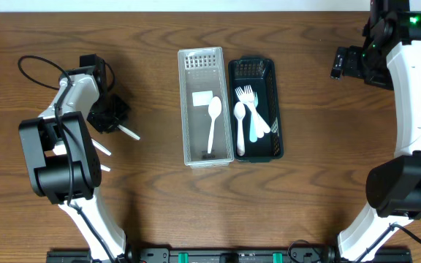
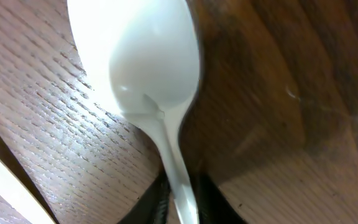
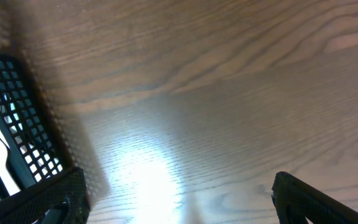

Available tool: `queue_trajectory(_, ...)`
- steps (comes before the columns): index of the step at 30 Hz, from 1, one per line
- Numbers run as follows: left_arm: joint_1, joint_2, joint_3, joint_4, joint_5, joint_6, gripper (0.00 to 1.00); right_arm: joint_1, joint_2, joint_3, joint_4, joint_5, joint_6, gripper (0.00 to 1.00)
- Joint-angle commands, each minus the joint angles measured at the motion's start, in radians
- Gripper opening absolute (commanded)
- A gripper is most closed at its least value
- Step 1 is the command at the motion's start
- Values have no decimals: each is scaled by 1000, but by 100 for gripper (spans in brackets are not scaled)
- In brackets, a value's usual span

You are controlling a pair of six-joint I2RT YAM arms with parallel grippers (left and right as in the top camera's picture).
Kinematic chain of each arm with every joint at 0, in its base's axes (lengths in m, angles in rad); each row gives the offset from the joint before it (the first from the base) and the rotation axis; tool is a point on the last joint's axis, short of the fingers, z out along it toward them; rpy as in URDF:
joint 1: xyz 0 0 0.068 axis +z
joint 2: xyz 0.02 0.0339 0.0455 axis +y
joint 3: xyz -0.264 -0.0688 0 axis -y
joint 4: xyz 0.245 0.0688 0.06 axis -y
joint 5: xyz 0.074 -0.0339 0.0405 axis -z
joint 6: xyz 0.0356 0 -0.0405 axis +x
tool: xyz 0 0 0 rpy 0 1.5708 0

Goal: Pack container
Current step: 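Lift the second spoon with the left gripper toward the white basket, then lower the second spoon into the white basket and release it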

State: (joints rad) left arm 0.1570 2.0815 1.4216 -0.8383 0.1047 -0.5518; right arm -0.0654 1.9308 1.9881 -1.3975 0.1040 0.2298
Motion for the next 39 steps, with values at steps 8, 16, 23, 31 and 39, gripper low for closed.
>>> queue_trajectory(8,3,47,-3,-3,19,3,6,1,7,-5,-2,-3,-11,99)
queue_trajectory(16,-74,-61,150,-143,37,67,6,1,7,-5,3,-3,-10,99)
queue_trajectory(23,-301,-277,214,-127,37,103,6,1,7,-5,3,-3,-10,99)
queue_trajectory(31,-578,-296,212,-87,32,106,7,1,7,-5,2,-3,-10,99)
queue_trajectory(39,-637,-149,212,-84,15,106,25,1,7,-5,-2,-3,-10,99)
